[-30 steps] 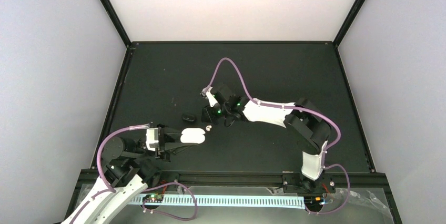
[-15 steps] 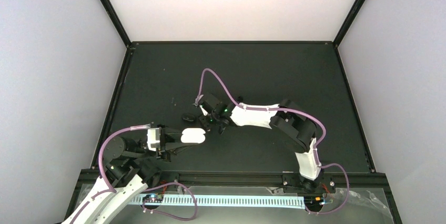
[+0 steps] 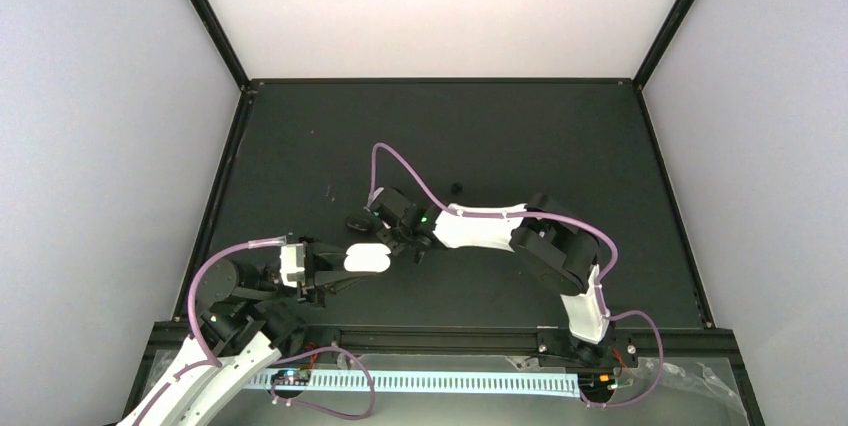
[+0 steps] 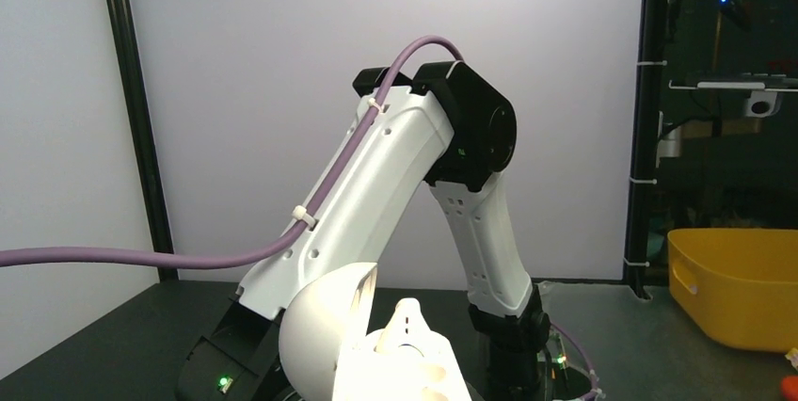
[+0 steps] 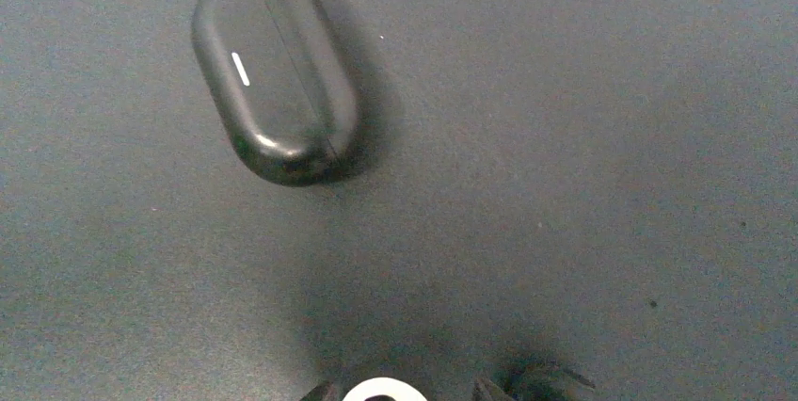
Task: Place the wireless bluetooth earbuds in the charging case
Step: Pick up the earbud from the center of the board.
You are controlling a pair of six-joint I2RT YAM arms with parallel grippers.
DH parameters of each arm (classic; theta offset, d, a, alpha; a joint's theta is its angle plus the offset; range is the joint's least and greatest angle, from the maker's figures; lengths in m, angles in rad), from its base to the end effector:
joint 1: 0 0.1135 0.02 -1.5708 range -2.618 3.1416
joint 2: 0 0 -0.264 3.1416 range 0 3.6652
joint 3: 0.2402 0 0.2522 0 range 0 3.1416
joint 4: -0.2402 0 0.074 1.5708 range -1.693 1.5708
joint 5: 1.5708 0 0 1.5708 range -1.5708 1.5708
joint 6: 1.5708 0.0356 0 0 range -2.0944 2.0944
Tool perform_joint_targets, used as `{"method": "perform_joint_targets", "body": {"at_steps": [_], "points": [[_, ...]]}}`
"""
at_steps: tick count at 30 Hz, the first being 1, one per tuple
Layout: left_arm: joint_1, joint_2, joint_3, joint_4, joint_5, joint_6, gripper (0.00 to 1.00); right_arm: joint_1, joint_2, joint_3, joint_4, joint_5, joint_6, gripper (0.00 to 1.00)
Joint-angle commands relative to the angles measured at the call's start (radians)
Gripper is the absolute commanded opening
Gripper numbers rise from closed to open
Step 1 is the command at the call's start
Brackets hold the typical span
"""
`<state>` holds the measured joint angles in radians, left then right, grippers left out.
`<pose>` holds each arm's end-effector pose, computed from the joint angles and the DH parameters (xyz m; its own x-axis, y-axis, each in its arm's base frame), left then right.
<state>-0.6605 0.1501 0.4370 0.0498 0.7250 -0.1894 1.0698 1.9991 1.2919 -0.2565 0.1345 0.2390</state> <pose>0.0423 -0.0628 0.3131 0.0767 -0.2380 -0.9682 0.9855 0.1652 0.0375 0.2046 0.3636 0.1504 -0.5803 -0.5713 -0.5803 -0.7154 0.6982 0.0280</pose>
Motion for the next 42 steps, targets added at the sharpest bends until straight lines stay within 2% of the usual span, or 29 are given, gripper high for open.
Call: {"method": "perform_joint_targets", "body": {"at_steps": [1,18,24,28,35,42], "points": [[0.003,-0.006,0.009,-0.013,-0.013,0.017,0.02,0.005,-0.013,-0.028,-0.006,0.058,-0.01,0.35],[0.003,-0.015,0.011,-0.021,-0.012,0.021,0.02,0.0,-0.202,-0.233,0.002,0.137,0.042,0.35],[0.003,-0.015,0.011,-0.019,-0.01,0.021,0.02,-0.006,-0.335,-0.329,0.103,0.004,0.038,0.4],[0.003,-0.012,0.01,-0.015,-0.008,0.021,0.02,-0.011,-0.32,-0.266,0.094,-0.069,0.054,0.4],[0.003,-0.022,0.011,-0.032,-0.014,0.029,0.01,-0.021,-0.201,-0.115,0.012,-0.037,0.094,0.36],[0.003,-0.036,0.011,-0.036,-0.021,0.028,0.02,-0.021,-0.142,-0.057,0.007,-0.099,0.1,0.35]]}}
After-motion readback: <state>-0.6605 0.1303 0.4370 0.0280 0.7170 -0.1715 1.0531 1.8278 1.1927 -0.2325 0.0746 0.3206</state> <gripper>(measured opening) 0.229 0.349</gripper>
